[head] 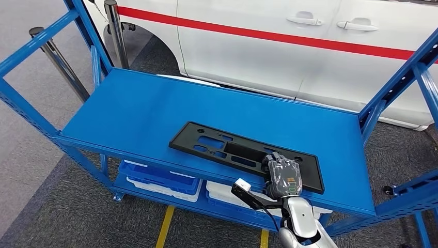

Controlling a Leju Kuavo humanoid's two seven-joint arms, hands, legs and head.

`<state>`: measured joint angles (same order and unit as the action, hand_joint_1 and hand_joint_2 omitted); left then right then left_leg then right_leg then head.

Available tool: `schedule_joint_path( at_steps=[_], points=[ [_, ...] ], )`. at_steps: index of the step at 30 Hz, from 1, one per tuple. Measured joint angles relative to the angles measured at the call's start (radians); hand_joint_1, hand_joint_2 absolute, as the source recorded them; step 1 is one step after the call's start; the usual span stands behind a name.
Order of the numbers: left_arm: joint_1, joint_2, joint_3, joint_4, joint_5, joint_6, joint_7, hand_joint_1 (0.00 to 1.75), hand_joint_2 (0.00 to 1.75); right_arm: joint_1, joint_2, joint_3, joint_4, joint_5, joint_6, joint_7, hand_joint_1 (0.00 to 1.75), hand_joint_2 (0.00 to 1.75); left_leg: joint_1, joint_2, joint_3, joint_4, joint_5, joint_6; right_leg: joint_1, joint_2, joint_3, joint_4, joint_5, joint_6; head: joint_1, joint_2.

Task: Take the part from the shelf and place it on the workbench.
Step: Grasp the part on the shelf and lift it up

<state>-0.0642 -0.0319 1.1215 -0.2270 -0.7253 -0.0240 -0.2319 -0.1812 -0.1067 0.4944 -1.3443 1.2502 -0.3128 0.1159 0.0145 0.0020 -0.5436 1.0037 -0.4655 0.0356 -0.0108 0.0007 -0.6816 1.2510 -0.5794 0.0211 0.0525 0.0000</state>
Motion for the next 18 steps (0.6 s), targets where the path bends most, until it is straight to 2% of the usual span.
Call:
schedule_joint_path(
  at_steps=[1, 2, 3, 5, 6, 7, 9, 11, 13, 15, 16, 17, 18],
  points=[
    [0.0, -0.001, 0.0, 0.0, -0.001, 0.0, 0.0, 0.0, 0.0, 0.003, -0.002, -0.001, -0.002, 0.0, 0.0, -0.001, 1.75, 1.75, -0.002, 0.001, -0.001, 0.0, 0.0, 0.001, 0.0, 0.0, -0.022, 0.046, -0.012, 0.0, 0.0, 0.0],
    [0.001, -0.002, 0.0, 0.0, -0.001, 0.0, 0.0, 0.0, 0.0, 0.005, -0.003, -0.002, -0.004, 0.001, 0.0, -0.001, 1.75, 1.75, -0.003, 0.001, -0.001, 0.001, 0.0, 0.002, 0.0, 0.0, -0.026, 0.057, -0.004, -0.001, 0.0, 0.0],
    [0.001, -0.002, 0.0, 0.0, -0.001, 0.0, 0.0, 0.0, 0.0, 0.007, -0.005, -0.002, -0.006, 0.001, 0.0, -0.002, 1.75, 1.75, -0.004, 0.0, 0.001, 0.001, 0.0, 0.002, 0.0, 0.0, -0.009, 0.025, 0.023, -0.004, 0.0, 0.0],
    [0.0, -0.005, 0.0, 0.0, -0.001, 0.0, 0.0, 0.0, 0.0, 0.008, -0.007, -0.003, -0.011, 0.001, 0.0, -0.002, 1.75, 1.75, -0.007, -0.001, 0.005, 0.002, -0.003, 0.0, 0.005, 0.0, 0.061, -0.115, 0.089, -0.017, 0.0, 0.0],
    [-0.001, -0.007, 0.0, 0.0, -0.001, 0.0, 0.0, 0.0, 0.0, 0.008, -0.007, -0.003, -0.014, 0.001, 0.0, -0.004, 1.75, 1.75, -0.009, -0.002, 0.006, 0.003, -0.004, -0.003, 0.008, -0.001, 0.09, -0.176, 0.109, -0.023, 0.0, 0.0],
    [-0.001, -0.009, 0.0, 0.0, -0.001, 0.0, 0.0, 0.0, 0.0, 0.008, -0.008, -0.003, -0.016, 0.001, 0.0, -0.005, 1.75, 1.75, -0.01, -0.002, 0.005, 0.003, -0.005, -0.007, 0.012, -0.001, 0.107, -0.214, 0.117, -0.027, 0.0, 0.0],
    [-0.002, -0.012, 0.0, 0.0, -0.001, 0.0, 0.0, 0.0, 0.87, 0.009, -0.009, -0.003, -0.02, 0.001, 0.0, -0.009, 1.75, 1.75, -0.009, -0.002, 0.005, 0.002, -0.006, -0.018, 0.016, -0.001, 0.111, -0.231, 0.117, -0.031, 0.0, 0.0],
    [-0.003, -0.013, 0.0, 0.0, -0.002, 0.0, -0.002, 0.0, 1.75, 0.017, -0.011, -0.005, -0.026, 0.001, -0.003, -0.013, 1.75, 1.75, -0.007, -0.002, 0.002, 0.011, -0.014, -0.029, 0.01, -0.002, 0.116, -0.241, 0.122, -0.039, -0.001, 0.0],
    [-0.004, -0.013, 0.0, 0.0, -0.005, 0.004, -0.005, 0.0, 1.75, 0.037, -0.02, -0.013, -0.037, -0.001, -0.011, -0.025, 1.75, 1.75, -0.004, -0.003, -0.026, 0.078, -0.061, -0.037, 0.002, -0.007, 0.122, -0.25, 0.127, -0.047, -0.002, 0.0],
    [-0.003, -0.013, 0.0, 0.0, -0.01, 0.02, -0.002, 0.0, 1.75, 0.067, -0.036, -0.035, -0.049, -0.009, -0.019, -0.054, 1.75, 1.75, -0.001, -0.003, -0.082, 0.206, -0.127, -0.045, 0.002, -0.012, 0.122, -0.251, 0.127, -0.05, -0.003, 0.0],
    [-0.002, -0.013, 0.001, 0.0, -0.014, 0.032, 0.005, 0.0, 1.75, 0.081, -0.044, -0.05, -0.054, -0.012, -0.021, -0.074, 1.75, 1.75, 0.002, -0.003, -0.105, 0.258, -0.145, -0.049, 0.002, -0.014, 0.122, -0.25, 0.127, -0.05, -0.003, 0.0],
    [-0.001, -0.012, 0.001, 0.0, -0.016, 0.044, 0.017, 0.0, 1.75, 0.091, -0.05, -0.064, -0.057, -0.014, -0.022, -0.092, 1.75, 1.75, 0.005, -0.003, -0.114, 0.278, -0.143, -0.053, 0.002, -0.015, 0.123, -0.25, 0.126, -0.05, -0.003, 0.0],
    [0.0, -0.012, 0.002, 0.0, -0.018, 0.053, 0.031, 0.0, 1.75, 0.097, -0.052, -0.077, -0.059, -0.014, -0.022, -0.106, 1.75, 1.75, 0.008, -0.002, -0.105, 0.258, -0.12, -0.056, 0.0, -0.014, 0.123, -0.249, 0.125, -0.048, -0.003, 0.0]
  ],
)
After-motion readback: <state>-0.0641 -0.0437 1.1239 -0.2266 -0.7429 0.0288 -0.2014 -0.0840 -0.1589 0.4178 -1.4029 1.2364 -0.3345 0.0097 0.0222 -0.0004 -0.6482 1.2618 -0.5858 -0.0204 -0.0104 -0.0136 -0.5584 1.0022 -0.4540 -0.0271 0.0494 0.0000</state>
